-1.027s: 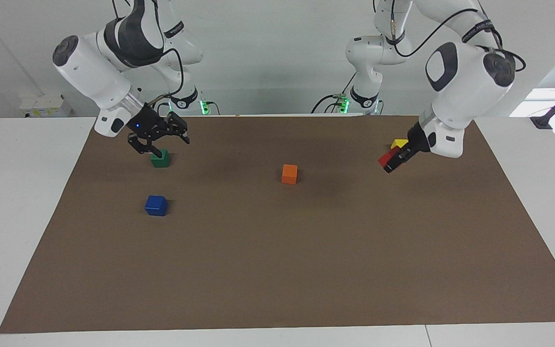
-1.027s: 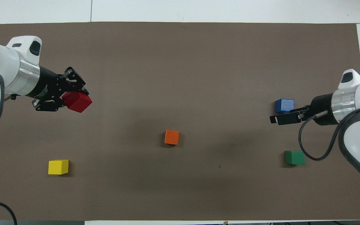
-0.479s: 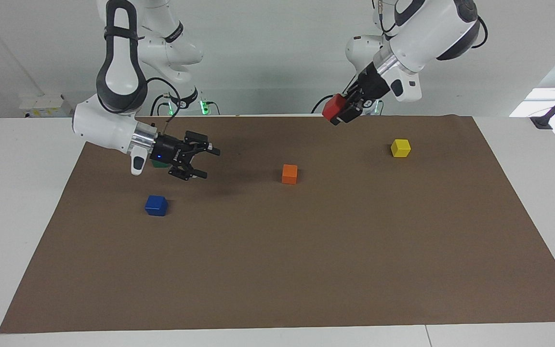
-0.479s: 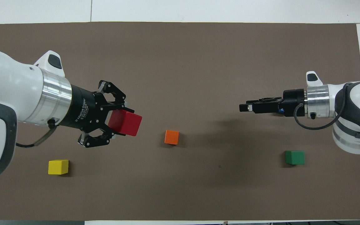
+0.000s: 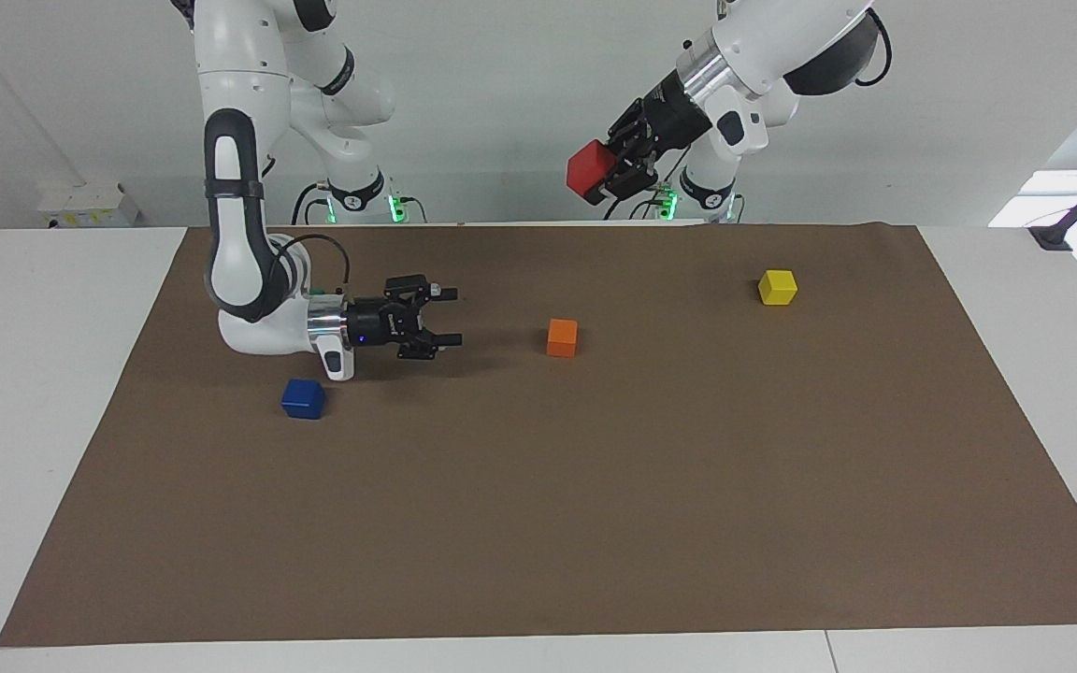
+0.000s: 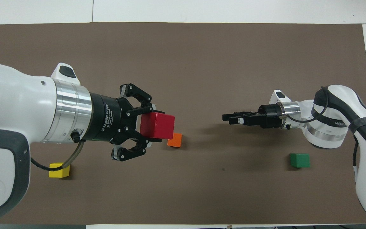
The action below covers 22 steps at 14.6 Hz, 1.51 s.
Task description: Transfer red block to right arm and stack on blue block
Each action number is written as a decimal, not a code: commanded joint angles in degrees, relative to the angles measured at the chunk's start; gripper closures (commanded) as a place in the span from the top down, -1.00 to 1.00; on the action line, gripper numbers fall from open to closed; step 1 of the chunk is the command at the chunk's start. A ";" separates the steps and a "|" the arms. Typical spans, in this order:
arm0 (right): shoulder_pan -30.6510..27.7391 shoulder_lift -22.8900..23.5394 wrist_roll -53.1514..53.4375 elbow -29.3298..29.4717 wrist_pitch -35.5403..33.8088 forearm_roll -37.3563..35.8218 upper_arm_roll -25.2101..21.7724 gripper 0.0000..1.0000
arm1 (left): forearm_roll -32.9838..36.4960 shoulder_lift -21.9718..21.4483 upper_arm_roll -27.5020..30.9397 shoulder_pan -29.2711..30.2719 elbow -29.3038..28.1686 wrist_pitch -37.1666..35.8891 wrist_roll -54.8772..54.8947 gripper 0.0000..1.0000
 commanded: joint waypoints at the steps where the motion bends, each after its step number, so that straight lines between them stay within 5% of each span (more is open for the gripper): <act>1: 0.65 2.08 -1.95 -0.14 -9.22 5.19 0.21 1.00 | -1.90 -2.60 0.52 -1.38 -6.18 8.40 -0.95 -1.00; 4: 4.41 4.19 -2.05 -1.19 -17.84 12.73 0.30 1.00 | -1.90 -3.66 0.52 -1.82 -7.77 9.04 -0.77 -1.00; 12: 14.72 6.93 -1.26 -3.13 -26.47 34.99 4.41 1.00 | -1.90 -4.36 0.52 -3.57 -9.35 10.44 -0.95 -1.00; 22: 16.03 7.28 -1.52 0.74 -27.54 40.62 6.10 1.00 | -1.90 -9.28 0.52 -8.23 -19.02 17.11 -1.04 -1.00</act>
